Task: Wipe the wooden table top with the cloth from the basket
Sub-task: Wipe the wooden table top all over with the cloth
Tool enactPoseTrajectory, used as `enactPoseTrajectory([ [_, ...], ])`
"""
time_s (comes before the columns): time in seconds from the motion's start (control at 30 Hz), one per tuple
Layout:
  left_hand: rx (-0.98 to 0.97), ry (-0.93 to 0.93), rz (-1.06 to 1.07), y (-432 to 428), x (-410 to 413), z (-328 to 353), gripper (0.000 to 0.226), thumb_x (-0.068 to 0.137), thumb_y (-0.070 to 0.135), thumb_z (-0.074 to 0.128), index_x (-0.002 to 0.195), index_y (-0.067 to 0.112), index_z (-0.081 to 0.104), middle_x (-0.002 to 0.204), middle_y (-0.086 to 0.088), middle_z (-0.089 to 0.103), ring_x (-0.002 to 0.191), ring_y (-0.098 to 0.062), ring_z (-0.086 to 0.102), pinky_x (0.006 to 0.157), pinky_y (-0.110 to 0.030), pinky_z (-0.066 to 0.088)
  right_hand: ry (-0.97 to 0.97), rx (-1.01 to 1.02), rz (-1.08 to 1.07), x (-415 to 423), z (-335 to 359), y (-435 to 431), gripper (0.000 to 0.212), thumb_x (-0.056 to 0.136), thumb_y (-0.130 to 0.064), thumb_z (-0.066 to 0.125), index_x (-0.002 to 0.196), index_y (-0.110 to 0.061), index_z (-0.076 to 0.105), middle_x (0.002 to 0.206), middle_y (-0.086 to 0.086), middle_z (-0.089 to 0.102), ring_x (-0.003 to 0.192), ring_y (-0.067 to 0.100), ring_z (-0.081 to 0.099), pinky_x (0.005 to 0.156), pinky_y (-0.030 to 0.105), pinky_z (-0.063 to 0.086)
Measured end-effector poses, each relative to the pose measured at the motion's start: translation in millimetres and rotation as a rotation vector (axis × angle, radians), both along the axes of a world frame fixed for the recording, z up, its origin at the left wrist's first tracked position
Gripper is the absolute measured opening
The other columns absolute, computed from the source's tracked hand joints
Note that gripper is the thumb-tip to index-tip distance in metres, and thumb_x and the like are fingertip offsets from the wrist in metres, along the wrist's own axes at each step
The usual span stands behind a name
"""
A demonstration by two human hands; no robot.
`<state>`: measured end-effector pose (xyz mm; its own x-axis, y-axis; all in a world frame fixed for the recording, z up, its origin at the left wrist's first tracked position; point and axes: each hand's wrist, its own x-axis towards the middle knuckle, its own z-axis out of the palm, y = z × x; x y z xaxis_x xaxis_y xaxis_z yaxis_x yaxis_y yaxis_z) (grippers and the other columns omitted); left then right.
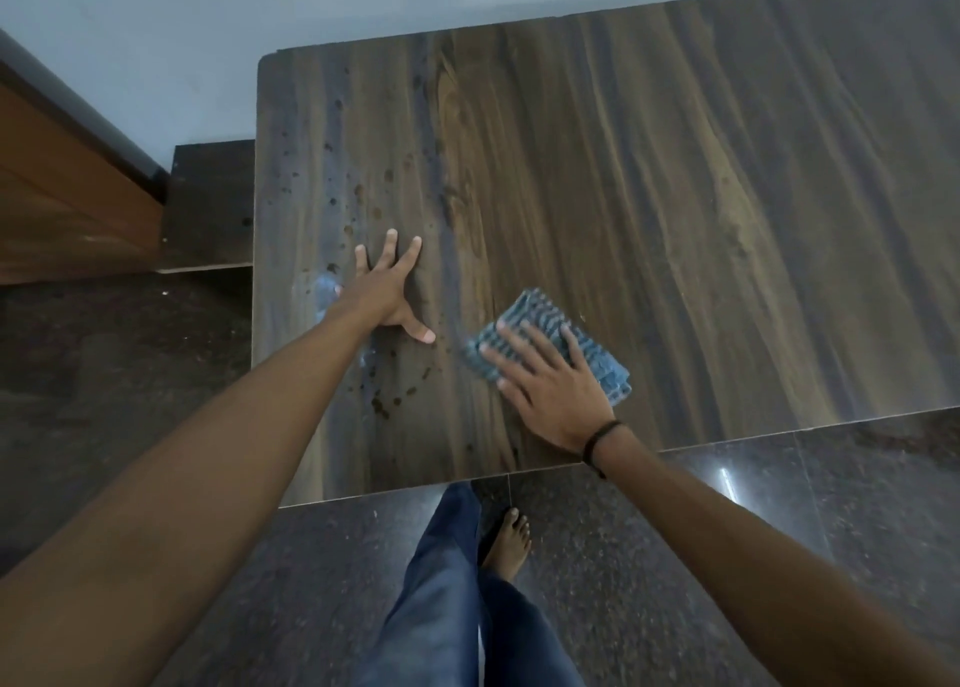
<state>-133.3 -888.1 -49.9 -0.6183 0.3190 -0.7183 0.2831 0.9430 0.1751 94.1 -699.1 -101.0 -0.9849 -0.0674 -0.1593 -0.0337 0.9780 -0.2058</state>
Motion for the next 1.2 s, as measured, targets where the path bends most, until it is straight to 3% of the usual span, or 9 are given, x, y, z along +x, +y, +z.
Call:
enactPoseTrajectory([
  [0.13,0.005,0.016,0.010,1.8,-1.0,-3.2,0.155,0.052,0.053,0.095,0.151,0.047,-0.024,0.159,0.014,-0.038,0.148,-0.039,-0.028,0.113,-0.075,0.016,-0.059,0.037,0.275,38.5,0.2,29.1,0.050,0.107,-0.053,0.011,0.157,-0.051,0.007,0.168,-0.015,0.003,0.155,0.016,-0.001,0.124,0.052,-0.005],
  [0.23,0.014,0.025,0.006,1.1,-0.3,-3.9,0.155,0.052,0.052,0.095,0.152,0.047,-0.023,0.160,0.013,-0.036,0.148,-0.040,-0.027,0.114,-0.074,0.016,-0.040,0.005,-0.200,13.2,1.7,24.9,0.050,0.107,-0.053,0.013,0.157,-0.051,0.008,0.168,-0.016,0.003,0.156,0.015,0.001,0.123,0.053,-0.005],
  [0.3,0.004,0.037,0.005,0.5,-0.1,-2.4,0.155,0.052,0.052,0.095,0.152,0.046,-0.023,0.160,0.013,-0.035,0.149,-0.040,-0.026,0.113,-0.074,0.018,-0.046,-0.020,-0.325,13.4,4.1,-6.9,0.053,0.106,-0.052,0.014,0.158,-0.047,0.006,0.168,-0.012,-0.002,0.156,0.018,-0.002,0.123,0.056,-0.008],
  [0.43,0.004,0.039,0.005,-0.7,-1.4,-4.3,0.155,0.051,0.053,0.095,0.152,0.046,-0.024,0.160,0.013,-0.036,0.149,-0.040,-0.027,0.113,-0.074,0.018,-0.036,0.011,0.137,63.5,0.2,-36.7,0.051,0.107,-0.049,0.020,0.158,-0.045,0.016,0.168,-0.009,0.009,0.156,0.019,0.008,0.123,0.058,0.003],
  [0.53,0.005,0.036,-0.001,1.1,-1.8,-4.3,0.155,0.052,0.053,0.094,0.152,0.046,-0.024,0.160,0.013,-0.036,0.148,-0.039,-0.027,0.113,-0.074,0.018,-0.094,0.009,0.263,41.0,3.2,-5.7,0.050,0.108,-0.053,0.014,0.157,-0.050,0.009,0.167,-0.014,0.001,0.155,0.016,-0.003,0.123,0.055,-0.005],
  [0.73,0.002,0.026,-0.009,1.6,-1.4,-2.8,0.153,0.054,0.052,0.094,0.153,0.044,-0.024,0.160,0.011,-0.036,0.148,-0.041,-0.027,0.114,-0.074,0.016,-0.077,-0.024,-0.237,-36.8,10.0,-8.3,0.053,0.106,-0.053,0.012,0.158,-0.046,0.005,0.168,-0.013,-0.004,0.156,0.016,-0.004,0.122,0.057,-0.007],
  [0.87,0.031,0.059,-0.015,-7.0,-13.8,-0.9,0.150,0.058,0.051,0.093,0.156,0.038,-0.019,0.162,0.007,-0.035,0.148,-0.043,-0.025,0.119,-0.068,0.011,-0.066,-0.001,0.159,25.9,5.5,-43.9,0.052,0.107,-0.051,0.016,0.159,-0.044,0.009,0.168,-0.008,0.000,0.156,0.022,0.004,0.122,0.060,-0.002],
  [1.0,0.007,0.113,0.037,-23.0,-29.8,-6.4,0.153,0.053,0.052,0.094,0.156,0.041,-0.019,0.157,0.010,-0.042,0.148,-0.041,-0.028,0.113,-0.076,0.013,-0.080,0.003,0.369,34.1,0.7,-25.3,0.051,0.108,-0.051,0.018,0.158,-0.049,0.009,0.168,-0.012,0.005,0.156,0.019,0.004,0.123,0.058,-0.001],
  [1.2,-0.002,0.065,0.069,-27.5,-32.3,-6.6,0.154,0.050,0.053,0.094,0.155,0.044,-0.018,0.163,0.009,-0.032,0.150,-0.043,-0.022,0.112,-0.077,0.014,-0.023,-0.018,-0.186,-48.4,2.5,-24.8,0.053,0.107,-0.050,0.018,0.159,-0.044,0.012,0.168,-0.011,0.005,0.156,0.019,0.004,0.123,0.057,-0.004],
])
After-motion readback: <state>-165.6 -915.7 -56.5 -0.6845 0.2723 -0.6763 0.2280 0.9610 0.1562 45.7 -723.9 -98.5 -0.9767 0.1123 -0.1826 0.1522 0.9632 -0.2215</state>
